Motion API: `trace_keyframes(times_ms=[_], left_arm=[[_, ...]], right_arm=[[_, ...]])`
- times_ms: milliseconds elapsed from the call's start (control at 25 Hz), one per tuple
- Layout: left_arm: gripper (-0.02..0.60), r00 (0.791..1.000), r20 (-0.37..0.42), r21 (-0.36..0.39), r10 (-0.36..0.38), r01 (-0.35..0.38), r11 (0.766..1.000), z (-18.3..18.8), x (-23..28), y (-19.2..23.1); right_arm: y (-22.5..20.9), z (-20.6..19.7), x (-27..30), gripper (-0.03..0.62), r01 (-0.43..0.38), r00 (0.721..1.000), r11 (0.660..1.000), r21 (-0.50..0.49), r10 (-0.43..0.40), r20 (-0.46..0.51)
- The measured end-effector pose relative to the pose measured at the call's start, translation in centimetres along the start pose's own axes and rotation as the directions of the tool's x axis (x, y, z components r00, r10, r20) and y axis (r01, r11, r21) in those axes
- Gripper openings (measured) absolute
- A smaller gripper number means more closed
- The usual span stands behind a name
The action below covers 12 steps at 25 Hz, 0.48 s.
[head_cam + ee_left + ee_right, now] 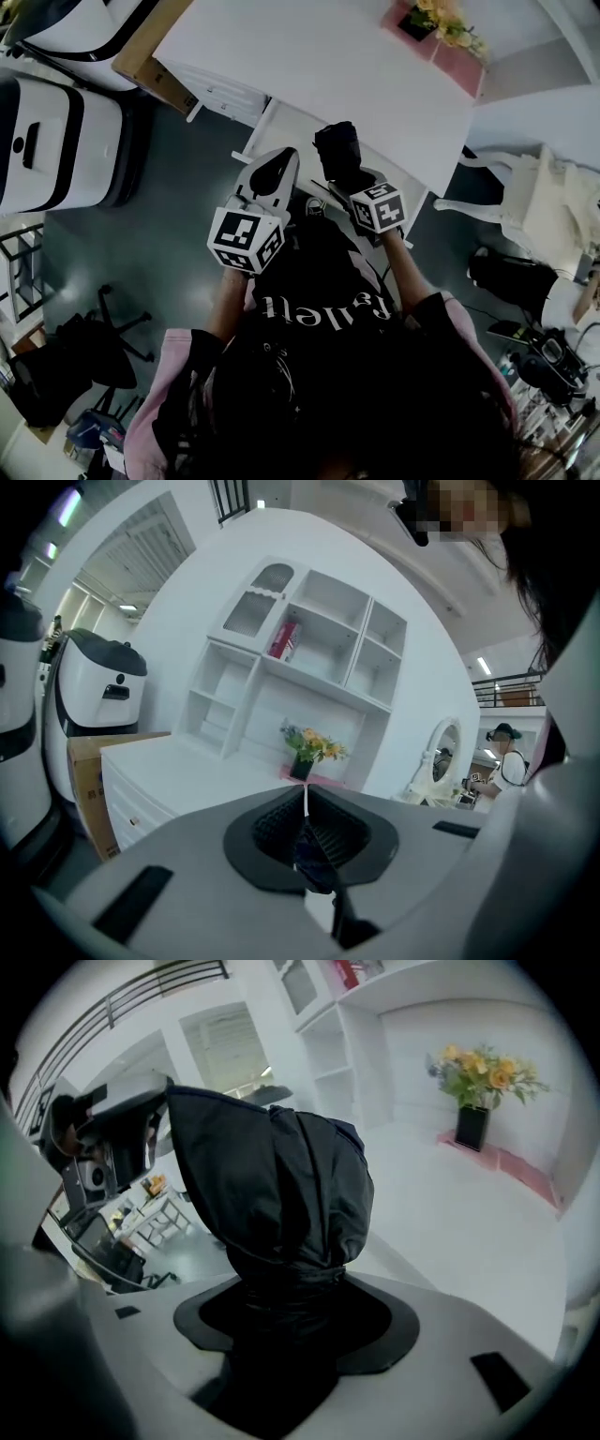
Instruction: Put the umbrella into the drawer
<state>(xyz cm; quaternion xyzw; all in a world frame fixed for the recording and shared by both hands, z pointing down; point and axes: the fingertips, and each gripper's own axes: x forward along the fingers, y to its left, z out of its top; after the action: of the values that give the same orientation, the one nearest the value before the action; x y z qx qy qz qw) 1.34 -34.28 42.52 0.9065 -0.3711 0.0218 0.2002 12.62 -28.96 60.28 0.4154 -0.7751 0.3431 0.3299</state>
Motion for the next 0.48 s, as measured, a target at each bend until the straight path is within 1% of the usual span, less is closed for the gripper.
trace_keyframes(times_ms=[120,280,480], left_arm=[[0.023,0.999,-0.009,0.014,0.046,-0.046,0.999,-0.2,0.0,0.3],[0.023,0.992,-0.023,0.010,0.123,-0.123,0.992,-0.8,-0.4,1.6],[0.023,0.979,-0.037,0.010,0.199,-0.199,0.980,-1.6,-1.2,3.0]], right_arm=[[-0.6,0.1,2.0,0.285,-0.040,0.998,0.997,-0.070,0.036,-0.053],[-1.3,-0.1,5.4,0.285,-0.098,0.990,0.990,-0.106,0.085,-0.116],[-2.5,-1.9,9.7,0.285,-0.126,0.974,0.977,-0.174,0.088,-0.208]])
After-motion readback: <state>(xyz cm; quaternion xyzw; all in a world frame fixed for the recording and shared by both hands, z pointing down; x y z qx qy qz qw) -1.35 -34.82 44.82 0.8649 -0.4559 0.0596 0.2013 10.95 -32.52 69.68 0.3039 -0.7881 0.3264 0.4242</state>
